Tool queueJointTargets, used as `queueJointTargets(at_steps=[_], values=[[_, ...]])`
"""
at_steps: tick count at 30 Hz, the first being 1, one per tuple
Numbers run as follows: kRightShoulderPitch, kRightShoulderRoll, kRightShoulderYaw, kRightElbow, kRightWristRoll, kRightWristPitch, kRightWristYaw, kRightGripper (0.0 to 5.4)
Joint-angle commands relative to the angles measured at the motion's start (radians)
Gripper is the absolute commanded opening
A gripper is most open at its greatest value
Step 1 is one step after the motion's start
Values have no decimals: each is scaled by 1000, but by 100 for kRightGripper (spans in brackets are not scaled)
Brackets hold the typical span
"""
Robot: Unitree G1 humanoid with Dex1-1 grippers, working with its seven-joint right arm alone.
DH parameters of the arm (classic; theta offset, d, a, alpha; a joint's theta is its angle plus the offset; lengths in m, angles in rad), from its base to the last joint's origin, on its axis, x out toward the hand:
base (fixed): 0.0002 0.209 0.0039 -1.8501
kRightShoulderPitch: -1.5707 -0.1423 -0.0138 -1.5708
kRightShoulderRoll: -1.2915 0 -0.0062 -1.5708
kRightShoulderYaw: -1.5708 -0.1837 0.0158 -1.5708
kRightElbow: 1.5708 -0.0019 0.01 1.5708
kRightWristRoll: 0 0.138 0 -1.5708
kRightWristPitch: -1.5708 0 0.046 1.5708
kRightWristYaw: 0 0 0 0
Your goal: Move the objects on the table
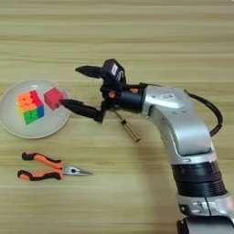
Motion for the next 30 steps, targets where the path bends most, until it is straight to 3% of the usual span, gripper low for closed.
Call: queueJointTargets(at_steps=[1,13,24,30], values=[[-98,-69,-105,-17,28,-28,-56,538],[-127,-152,-213,11,43,-39,-90,538],[-101,-187,-229,56,30,-2,-129,538],[-75,-194,-202,85,-2,-20,-133,538]])
